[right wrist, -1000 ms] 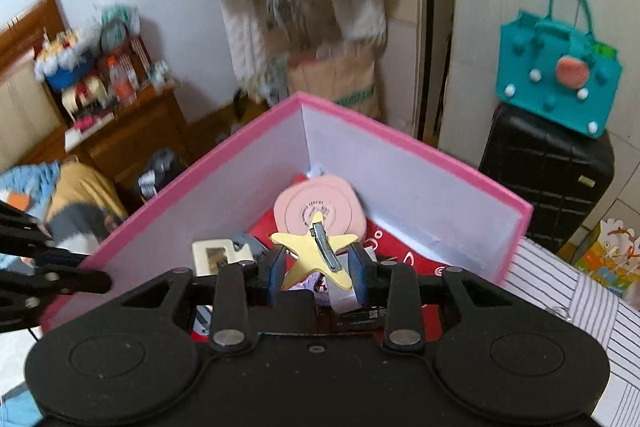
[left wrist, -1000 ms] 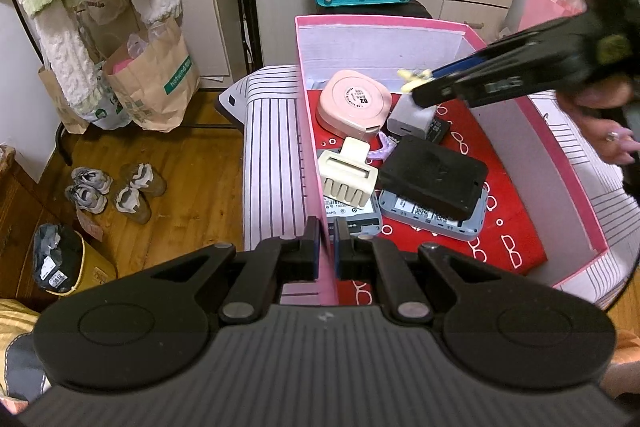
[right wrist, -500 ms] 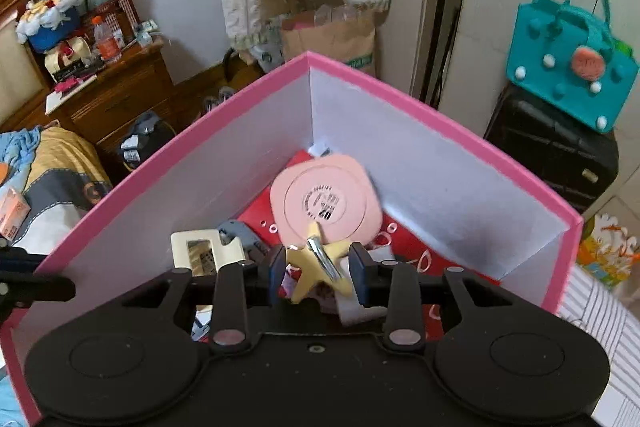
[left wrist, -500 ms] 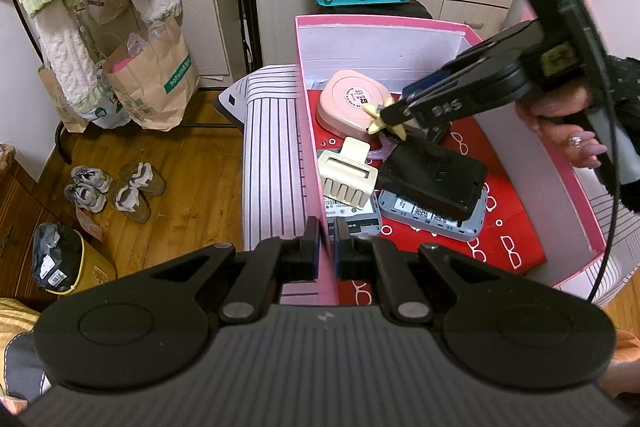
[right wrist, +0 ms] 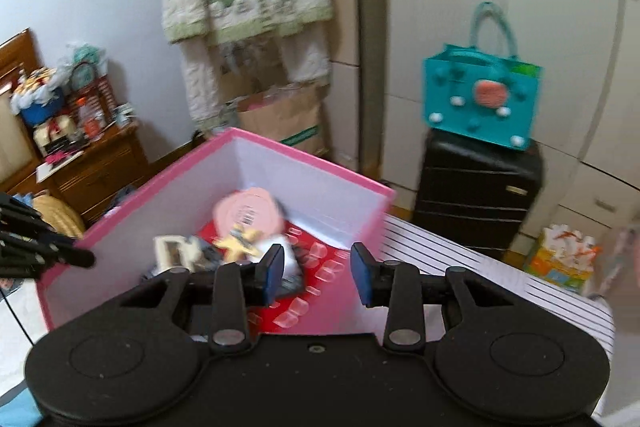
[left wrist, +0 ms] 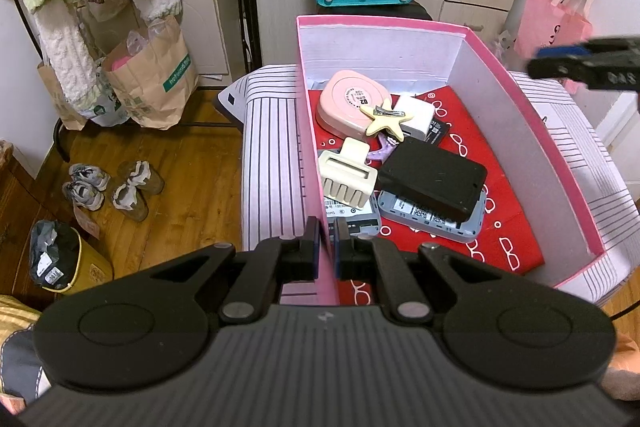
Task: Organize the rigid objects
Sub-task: 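Move the right gripper back to the gold AA battery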
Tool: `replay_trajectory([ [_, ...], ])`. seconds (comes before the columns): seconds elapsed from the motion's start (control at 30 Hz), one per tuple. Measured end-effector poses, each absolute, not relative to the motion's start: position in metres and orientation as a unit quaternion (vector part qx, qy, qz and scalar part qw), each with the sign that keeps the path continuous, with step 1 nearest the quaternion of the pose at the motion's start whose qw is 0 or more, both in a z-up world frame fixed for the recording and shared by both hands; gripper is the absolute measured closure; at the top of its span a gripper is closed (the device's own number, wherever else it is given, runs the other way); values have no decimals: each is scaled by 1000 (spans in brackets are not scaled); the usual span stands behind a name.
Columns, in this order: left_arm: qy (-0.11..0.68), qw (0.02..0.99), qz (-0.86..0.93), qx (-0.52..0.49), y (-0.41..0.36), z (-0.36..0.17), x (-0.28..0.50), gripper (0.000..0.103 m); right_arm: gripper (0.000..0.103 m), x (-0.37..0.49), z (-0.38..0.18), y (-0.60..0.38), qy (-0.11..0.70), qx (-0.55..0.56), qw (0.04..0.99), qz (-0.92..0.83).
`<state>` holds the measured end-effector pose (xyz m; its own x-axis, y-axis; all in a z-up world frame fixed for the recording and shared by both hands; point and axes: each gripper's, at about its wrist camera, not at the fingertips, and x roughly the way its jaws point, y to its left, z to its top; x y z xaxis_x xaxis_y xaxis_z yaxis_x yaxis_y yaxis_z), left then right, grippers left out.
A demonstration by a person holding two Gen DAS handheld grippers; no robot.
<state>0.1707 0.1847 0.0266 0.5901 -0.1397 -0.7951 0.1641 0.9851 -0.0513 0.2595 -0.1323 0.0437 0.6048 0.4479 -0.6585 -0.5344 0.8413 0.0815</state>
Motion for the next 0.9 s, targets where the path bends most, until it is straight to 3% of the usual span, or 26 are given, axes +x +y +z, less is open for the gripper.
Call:
replay_trajectory([
  [0.27, 453, 888, -83, 11, 182, 28, 176, 97, 61, 262, -12, -192, 386, 3, 885, 261],
  [0.37, 452, 888, -76, 22, 179, 28, 175, 97, 54, 255, -44, -191, 396, -15, 874, 280],
  [0.47, 456, 886, -71, 35, 173, 29, 176, 97, 54, 248, -68, -178, 382, -56, 879, 280],
  [0.9, 464, 883, -66, 31, 174, 28, 181, 97, 39, 251, -94, -173, 347, -66, 903, 244],
])
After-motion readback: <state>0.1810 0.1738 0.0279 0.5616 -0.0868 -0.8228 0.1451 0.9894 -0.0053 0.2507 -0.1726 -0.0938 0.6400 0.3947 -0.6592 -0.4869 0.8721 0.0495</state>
